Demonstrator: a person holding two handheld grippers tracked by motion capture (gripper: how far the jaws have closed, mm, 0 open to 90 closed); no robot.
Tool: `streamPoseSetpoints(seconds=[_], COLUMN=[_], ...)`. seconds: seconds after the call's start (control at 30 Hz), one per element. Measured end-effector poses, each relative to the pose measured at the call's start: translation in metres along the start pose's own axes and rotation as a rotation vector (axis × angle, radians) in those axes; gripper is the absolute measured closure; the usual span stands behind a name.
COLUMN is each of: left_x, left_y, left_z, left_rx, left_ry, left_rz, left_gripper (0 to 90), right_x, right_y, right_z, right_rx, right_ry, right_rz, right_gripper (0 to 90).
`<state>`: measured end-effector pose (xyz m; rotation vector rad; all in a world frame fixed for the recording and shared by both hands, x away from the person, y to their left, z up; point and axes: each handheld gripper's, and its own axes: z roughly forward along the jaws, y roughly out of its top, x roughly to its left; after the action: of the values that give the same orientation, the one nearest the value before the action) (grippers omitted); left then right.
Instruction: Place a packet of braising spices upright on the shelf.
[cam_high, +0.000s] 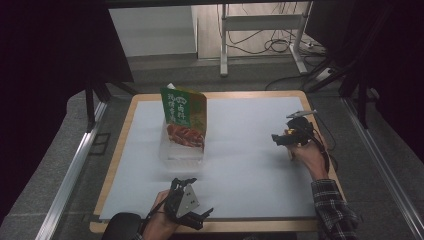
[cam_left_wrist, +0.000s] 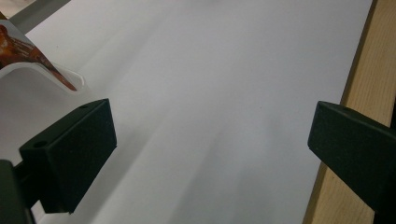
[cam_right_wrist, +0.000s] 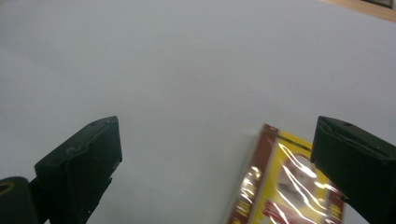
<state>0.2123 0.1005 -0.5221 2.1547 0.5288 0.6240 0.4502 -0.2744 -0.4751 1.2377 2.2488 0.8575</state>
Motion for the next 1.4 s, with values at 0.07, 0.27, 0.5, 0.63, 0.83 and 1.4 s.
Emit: streamPoseSetpoints(seconds=[0.07, 0.27, 0.5, 0.63, 0.83, 1.4], left_x=[0.0, -0.001, -0.001, -0.001, -0.001, -0.001], left_y=[0.0, 0.0, 0.0, 0.0, 0.0, 0.0], left_z=[0.0, 0.0, 0.0, 0.0, 0.0, 0.0], left_rx=[0.001, 0.005, 0.006, 0.01, 0.007, 0.005], left_ry=[0.0, 0.002, 0.002, 0.002, 0.003, 0.008], left_rz=[0.0, 0.004, 0.005, 0.008, 0.008, 0.015], left_gripper=[0.9, 1.0, 1.1, 1.1, 1.1, 1.2], right_x=[-0.006, -0.017, -0.024, -0.026, -0.024, -0.015], right_y=[-0.004, -0.012, -0.019, -0.025, -0.028, -0.023], right_z=[0.0, 0.005, 0.007, 0.013, 0.016, 0.001], right_rx=[0.011, 0.051, 0.077, 0.113, 0.156, 0.158], right_ry=[-0.014, -0.036, -0.093, -0.12, -0.147, -0.04], right_rz=[0.016, 0.067, 0.106, 0.116, 0.115, 0.058], right_gripper=[2.1, 2.8, 7.7, 12.0, 20.9, 31.5])
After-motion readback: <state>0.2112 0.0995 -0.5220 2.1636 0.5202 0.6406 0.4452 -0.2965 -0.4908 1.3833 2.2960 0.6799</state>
